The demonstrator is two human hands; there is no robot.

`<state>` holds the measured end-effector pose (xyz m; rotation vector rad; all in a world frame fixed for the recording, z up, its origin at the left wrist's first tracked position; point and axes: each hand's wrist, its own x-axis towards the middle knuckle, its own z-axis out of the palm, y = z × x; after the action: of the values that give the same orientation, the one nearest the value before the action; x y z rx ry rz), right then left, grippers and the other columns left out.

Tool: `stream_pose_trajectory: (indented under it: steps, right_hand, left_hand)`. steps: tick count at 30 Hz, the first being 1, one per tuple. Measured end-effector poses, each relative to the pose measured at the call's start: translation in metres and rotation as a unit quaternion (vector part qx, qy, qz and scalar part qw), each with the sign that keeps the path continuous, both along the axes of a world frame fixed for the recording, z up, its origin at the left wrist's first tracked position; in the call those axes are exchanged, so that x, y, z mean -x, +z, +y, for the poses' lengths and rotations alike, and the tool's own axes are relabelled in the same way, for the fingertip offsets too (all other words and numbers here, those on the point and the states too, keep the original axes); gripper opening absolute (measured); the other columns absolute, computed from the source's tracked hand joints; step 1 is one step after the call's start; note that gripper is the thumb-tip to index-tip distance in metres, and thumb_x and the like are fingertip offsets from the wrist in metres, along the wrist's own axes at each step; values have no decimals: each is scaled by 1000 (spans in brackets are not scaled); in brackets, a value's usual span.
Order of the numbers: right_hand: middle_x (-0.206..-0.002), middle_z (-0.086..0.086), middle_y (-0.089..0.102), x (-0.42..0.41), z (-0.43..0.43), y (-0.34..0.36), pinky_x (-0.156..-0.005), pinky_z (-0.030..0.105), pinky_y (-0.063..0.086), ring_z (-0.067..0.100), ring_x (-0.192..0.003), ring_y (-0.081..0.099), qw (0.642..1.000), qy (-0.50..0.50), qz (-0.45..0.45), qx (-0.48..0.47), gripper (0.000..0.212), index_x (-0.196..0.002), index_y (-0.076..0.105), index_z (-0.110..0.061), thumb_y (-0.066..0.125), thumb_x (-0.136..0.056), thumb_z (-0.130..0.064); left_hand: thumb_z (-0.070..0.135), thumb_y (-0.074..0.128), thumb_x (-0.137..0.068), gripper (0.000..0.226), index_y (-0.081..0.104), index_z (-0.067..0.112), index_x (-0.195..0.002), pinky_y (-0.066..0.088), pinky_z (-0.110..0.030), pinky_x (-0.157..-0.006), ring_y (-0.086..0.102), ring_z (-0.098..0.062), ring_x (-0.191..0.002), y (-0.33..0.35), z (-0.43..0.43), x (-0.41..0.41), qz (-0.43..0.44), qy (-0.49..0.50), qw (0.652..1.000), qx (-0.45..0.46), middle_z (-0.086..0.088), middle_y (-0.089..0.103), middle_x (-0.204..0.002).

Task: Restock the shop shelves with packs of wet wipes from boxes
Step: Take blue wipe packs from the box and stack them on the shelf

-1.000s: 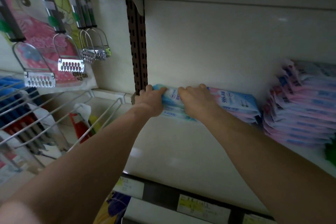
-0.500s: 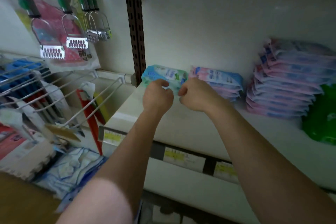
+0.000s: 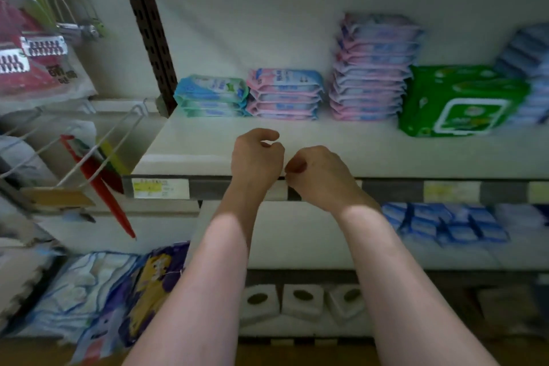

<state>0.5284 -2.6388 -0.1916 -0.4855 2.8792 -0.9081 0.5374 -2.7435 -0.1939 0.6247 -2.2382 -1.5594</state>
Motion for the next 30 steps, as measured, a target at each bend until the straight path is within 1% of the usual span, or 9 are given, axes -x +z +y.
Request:
stream_pose_trajectory:
  steps: [3, 7, 9, 12, 17, 20, 23, 27, 30]
  right_hand:
    - [-110, 2, 66, -29, 11, -2, -74, 26, 44, 22, -94, 60, 997, -64, -22, -22, 22, -106, 70, -20, 54, -91, -22]
    - [-116, 0, 66, -83, 21, -17, -88, 28, 49, 23, -105, 61, 985, -161, -51, -22, 22, -108, 68, -23, 58, -90, -24]
    - [-109, 3, 67, -118, 28, -29, -89, 32, 51, 24, -103, 62, 975, -209, -71, -4, 20, -105, 70, -23, 59, -88, -21]
    - [-98, 4, 66, -168, 42, -45, -77, 35, 53, 24, -93, 62, 961, -255, -109, 3, 14, -98, 68, -21, 58, -89, -21]
    - [-101, 2, 69, -233, 75, -66, -84, 38, 54, 21, -94, 63, 939, -318, -132, 22, 14, -100, 70, -26, 60, -91, -26]
    - [-104, 2, 68, -270, 100, -78, -86, 42, 54, 21, -98, 62, 922, -360, -140, 25, 18, -105, 70, -24, 58, -93, -26]
    - [-103, -1, 67, -308, 128, -91, -83, 36, 55, 17, -95, 61, 899, -412, -145, 38, 18, -106, 70, -25, 57, -93, -26]
    - [-99, -3, 67, -360, 176, -107, -71, 26, 46, 16, -89, 59, 858, -487, -152, 55, 17, -102, 71, -25, 58, -92, -26]
    - [-92, -3, 67, -406, 217, -121, -70, 24, 42, 18, -87, 59, 827, -536, -159, 63, 11, -88, 70, -27, 59, -89, -25]
  left_hand:
    - [8, 59, -86, 25, 68, 15, -109, 51, -31, -80, 61, -22, -80, -5, 8, -20, -11, -54, 998, -2, -4, 66, -88]
    - [11, 58, -85, 21, 69, 20, -100, 54, -38, -88, 65, -28, -96, -26, 20, -54, -52, -128, 990, 0, -7, 69, -103]
    - [16, 60, -84, 15, 67, 26, -92, 54, -38, -89, 66, -28, -97, -40, 29, -74, -96, -160, 982, 3, -4, 69, -105]
    - [16, 63, -82, 11, 64, 26, -79, 55, -37, -88, 66, -28, -97, -61, 49, -109, -131, -214, 968, -4, -6, 71, -102]
    - [17, 60, -88, 11, 64, 24, -96, 54, -30, -82, 65, -21, -88, -79, 85, -156, -150, -315, 937, 11, -2, 66, -98]
    - [19, 60, -89, 13, 65, 24, -100, 55, -38, -85, 65, -22, -91, -90, 111, -185, -156, -359, 920, 27, 1, 66, -102]
    - [21, 58, -92, 21, 65, 23, -111, 53, -41, -90, 61, -20, -101, -100, 143, -219, -164, -412, 895, 60, 1, 64, -113]
    - [22, 58, -92, 18, 66, 25, -108, 53, -39, -91, 60, -19, -102, -110, 199, -262, -168, -478, 857, 89, 1, 64, -111]
    - [22, 58, -93, 19, 65, 24, -110, 52, -38, -92, 60, -18, -103, -118, 248, -303, -187, -536, 817, 102, 4, 62, -109]
